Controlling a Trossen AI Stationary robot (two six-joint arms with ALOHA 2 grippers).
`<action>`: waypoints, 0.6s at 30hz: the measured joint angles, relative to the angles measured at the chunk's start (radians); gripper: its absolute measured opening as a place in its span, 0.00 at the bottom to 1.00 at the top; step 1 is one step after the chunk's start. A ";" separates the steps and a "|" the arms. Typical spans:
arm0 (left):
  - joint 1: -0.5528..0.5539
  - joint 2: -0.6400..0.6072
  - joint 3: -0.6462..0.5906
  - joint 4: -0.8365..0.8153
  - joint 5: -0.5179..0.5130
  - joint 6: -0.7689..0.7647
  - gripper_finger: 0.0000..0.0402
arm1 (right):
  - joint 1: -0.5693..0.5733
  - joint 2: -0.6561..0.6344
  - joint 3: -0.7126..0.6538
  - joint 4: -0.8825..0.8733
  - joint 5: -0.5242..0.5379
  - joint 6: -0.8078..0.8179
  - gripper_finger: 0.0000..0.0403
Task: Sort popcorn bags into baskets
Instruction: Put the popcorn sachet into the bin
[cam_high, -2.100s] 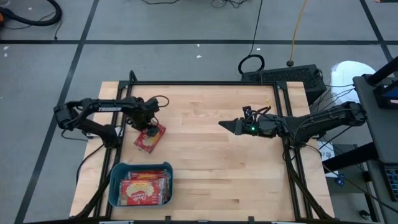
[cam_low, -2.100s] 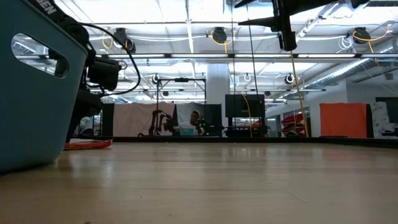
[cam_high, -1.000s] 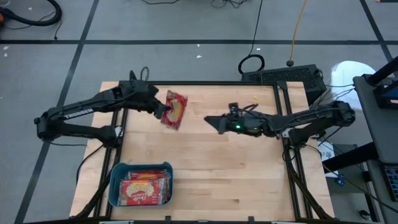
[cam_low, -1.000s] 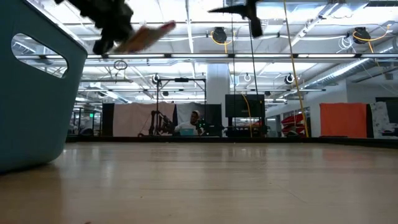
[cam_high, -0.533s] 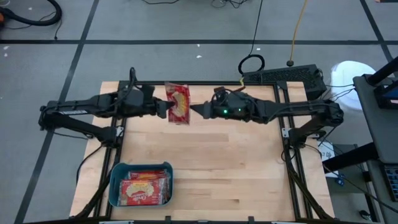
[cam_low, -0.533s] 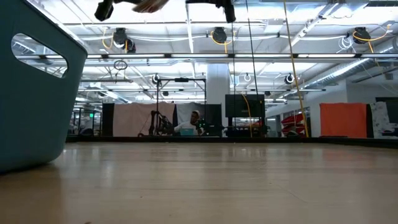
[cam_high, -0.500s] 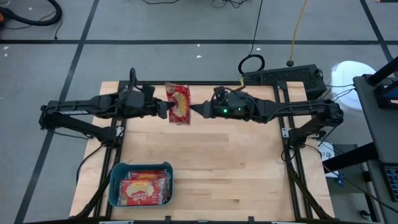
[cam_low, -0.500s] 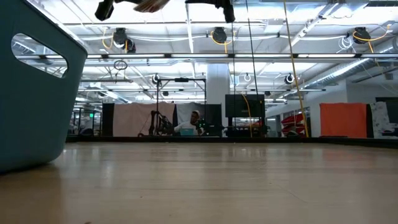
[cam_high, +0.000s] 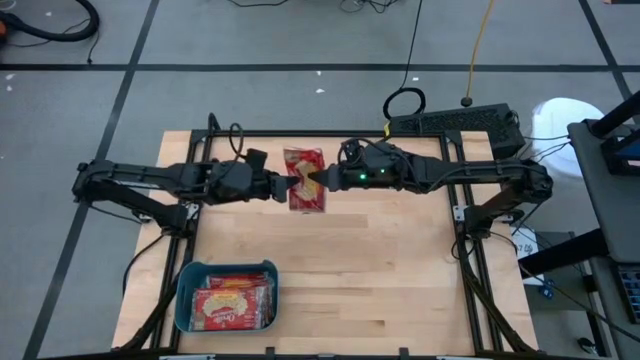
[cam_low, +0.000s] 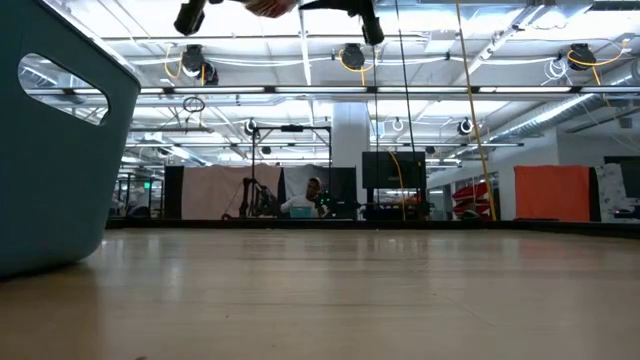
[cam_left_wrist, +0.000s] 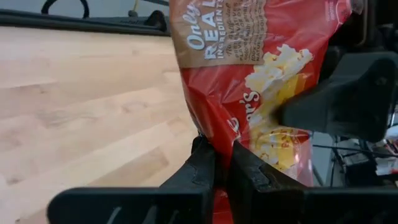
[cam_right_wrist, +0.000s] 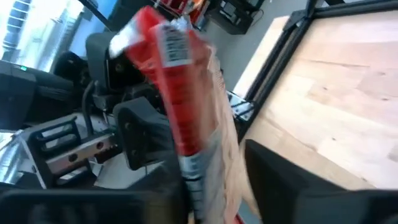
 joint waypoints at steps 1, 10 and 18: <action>0.000 0.001 0.000 0.001 0.003 -0.004 0.06 | 0.000 0.000 0.000 -0.010 0.000 -0.001 0.26; 0.000 -0.067 0.000 0.046 0.137 0.205 0.28 | -0.033 -0.013 0.000 0.017 -0.178 0.030 0.06; -0.018 -0.208 0.001 0.103 0.138 0.466 0.61 | -0.076 -0.037 -0.002 0.027 -0.417 0.116 0.02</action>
